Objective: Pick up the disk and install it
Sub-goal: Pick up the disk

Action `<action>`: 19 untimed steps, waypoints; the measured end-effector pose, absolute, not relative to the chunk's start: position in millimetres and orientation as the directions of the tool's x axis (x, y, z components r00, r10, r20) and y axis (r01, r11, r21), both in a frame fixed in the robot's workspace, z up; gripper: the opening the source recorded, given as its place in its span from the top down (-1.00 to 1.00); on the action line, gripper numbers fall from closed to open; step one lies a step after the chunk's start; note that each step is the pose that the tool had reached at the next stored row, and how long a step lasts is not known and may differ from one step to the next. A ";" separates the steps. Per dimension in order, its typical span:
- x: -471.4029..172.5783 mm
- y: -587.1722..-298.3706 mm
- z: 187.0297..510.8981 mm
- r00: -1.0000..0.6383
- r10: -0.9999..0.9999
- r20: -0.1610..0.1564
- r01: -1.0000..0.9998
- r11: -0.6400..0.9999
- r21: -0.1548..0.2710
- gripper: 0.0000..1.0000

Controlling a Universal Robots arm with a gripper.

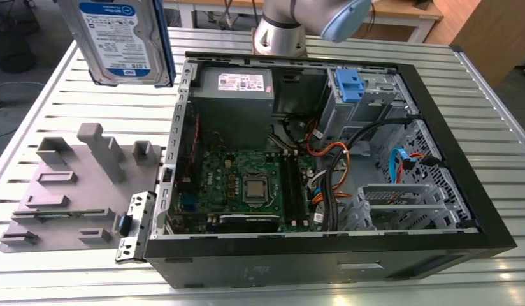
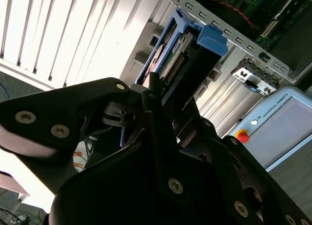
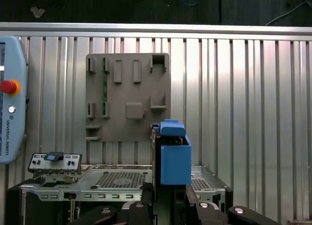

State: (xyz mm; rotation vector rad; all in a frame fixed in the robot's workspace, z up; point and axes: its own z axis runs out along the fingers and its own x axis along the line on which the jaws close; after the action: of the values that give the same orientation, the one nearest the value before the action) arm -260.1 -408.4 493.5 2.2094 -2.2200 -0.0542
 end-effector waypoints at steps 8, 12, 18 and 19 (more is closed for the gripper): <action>-233.8 -408.4 493.5 -0.005 -1.000 -0.018 -1.000 0.004 0.031 0.31; -219.8 -408.4 493.4 -0.005 -1.000 -0.018 -1.000 0.004 0.031 0.31; -198.9 -408.4 493.4 -0.005 -1.000 -0.018 -1.000 0.004 0.031 0.31; -195.3 -408.4 493.4 -0.005 -1.000 -0.018 -1.000 0.004 0.031 0.31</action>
State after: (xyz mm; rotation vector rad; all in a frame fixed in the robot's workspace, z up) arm -195.3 -408.4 493.4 2.2098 -2.2197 -0.0542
